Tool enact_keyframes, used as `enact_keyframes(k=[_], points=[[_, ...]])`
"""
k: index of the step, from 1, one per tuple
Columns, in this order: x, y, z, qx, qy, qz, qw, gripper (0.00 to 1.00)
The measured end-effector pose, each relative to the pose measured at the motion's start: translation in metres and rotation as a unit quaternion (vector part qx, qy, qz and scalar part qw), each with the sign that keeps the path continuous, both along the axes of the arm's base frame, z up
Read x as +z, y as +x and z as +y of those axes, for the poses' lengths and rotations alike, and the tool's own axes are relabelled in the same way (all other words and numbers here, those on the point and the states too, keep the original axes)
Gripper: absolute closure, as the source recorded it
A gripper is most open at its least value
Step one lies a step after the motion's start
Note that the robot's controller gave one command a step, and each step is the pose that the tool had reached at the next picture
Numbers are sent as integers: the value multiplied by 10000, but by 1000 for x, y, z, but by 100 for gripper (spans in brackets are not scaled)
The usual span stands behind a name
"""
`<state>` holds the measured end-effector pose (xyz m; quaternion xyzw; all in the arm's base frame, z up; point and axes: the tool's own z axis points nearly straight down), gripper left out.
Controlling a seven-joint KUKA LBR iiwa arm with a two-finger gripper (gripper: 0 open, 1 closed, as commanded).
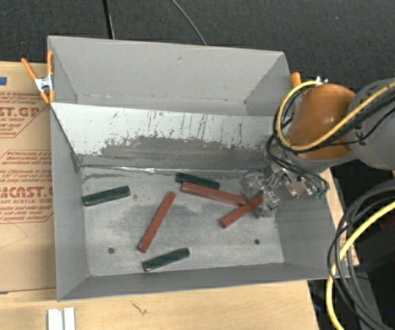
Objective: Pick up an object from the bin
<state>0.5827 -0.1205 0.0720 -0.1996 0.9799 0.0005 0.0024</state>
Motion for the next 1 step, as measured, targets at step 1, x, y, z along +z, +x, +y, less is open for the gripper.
enact_keyframes(k=[1], points=[[134, 0, 31, 2021, -6, 14, 9794, 100]])
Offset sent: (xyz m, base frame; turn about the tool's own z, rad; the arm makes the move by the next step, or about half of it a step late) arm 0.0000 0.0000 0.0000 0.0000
